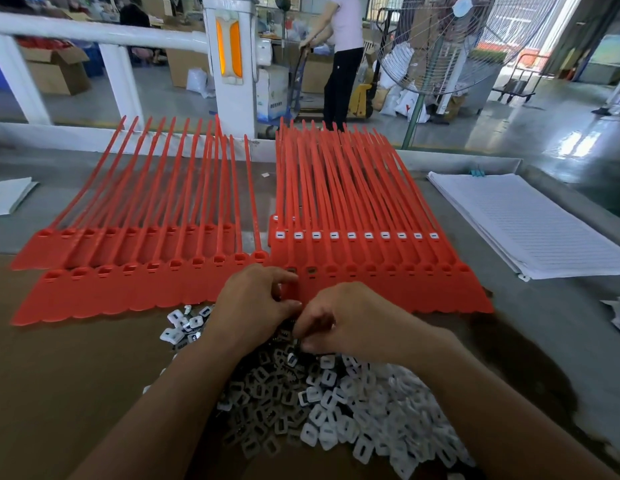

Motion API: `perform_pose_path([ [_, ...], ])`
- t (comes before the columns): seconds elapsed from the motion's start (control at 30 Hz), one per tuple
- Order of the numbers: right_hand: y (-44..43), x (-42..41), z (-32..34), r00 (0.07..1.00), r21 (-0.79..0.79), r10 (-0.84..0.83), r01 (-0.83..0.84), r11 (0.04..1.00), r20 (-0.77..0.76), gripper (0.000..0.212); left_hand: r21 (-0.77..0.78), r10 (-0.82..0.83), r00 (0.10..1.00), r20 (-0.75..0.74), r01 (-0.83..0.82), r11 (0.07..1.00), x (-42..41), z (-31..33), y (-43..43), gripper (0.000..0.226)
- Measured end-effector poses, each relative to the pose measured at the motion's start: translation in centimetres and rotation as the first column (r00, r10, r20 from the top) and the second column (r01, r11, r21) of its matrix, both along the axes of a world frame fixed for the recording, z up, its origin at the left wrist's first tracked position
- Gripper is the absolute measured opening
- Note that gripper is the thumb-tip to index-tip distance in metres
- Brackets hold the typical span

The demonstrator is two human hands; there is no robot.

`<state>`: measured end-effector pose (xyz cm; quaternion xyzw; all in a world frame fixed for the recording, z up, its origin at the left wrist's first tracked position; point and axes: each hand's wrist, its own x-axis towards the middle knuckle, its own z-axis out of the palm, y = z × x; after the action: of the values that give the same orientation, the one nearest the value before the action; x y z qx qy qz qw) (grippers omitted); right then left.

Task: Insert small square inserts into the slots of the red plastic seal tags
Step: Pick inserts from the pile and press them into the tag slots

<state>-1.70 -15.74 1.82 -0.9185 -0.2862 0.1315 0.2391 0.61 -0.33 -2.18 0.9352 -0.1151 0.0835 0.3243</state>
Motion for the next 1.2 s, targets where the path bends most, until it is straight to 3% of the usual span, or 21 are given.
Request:
perform_pose_path([
  [0.2, 0.8, -0.3, -0.6, 0.998, -0.043, -0.002, 0.005, 0.999, 0.07, 0.017, -0.013, -0.008, 1.0, 0.008, 0.008, 1.0, 0.1, -0.2, 0.0, 0.041],
  [0.37, 0.4, -0.3, -1.1, 0.998, 0.067, -0.014, 0.01, 0.998, 0.064, 0.007, -0.01, -0.016, 1.0, 0.008, 0.016, 1.0, 0.1, -0.1, 0.0, 0.041],
  [0.5, -0.3, 0.2, -0.9, 0.996, 0.188, -0.086, 0.081, 0.979, 0.023, 0.015, -0.006, -0.005, 1.0, 0.001, 0.005, 1.0, 0.1, -0.1, 0.0, 0.042],
  [0.7, -2.3, 2.8, -0.1, 0.937, 0.252, -0.331, 0.295, 0.922, 0.113, 0.027, 0.003, 0.019, 1.0, -0.022, -0.019, 1.0, 0.1, -0.2, 0.0, 0.042],
  [0.8, -3.2, 3.8, -0.5, 0.906, 0.336, -0.423, 0.392, 0.856, 0.019, 0.024, -0.007, 0.019, 0.999, -0.04, -0.019, 1.0, 0.2, -0.3, 0.0, 0.043],
  [1.03, -3.0, 5.0, -1.6, 0.859, 0.402, -0.508, 0.445, 0.8, 0.061, 0.018, -0.031, 0.014, 0.999, -0.048, -0.015, 0.999, 0.2, -0.5, 0.1, 0.044],
  [1.2, -2.3, 5.2, -2.4, 0.849, 0.348, -0.507, 0.434, 0.831, 0.151, 0.011, -0.02, 0.017, 0.999, -0.037, -0.018, 1.0, 0.2, -0.5, 0.0, 0.044],
])
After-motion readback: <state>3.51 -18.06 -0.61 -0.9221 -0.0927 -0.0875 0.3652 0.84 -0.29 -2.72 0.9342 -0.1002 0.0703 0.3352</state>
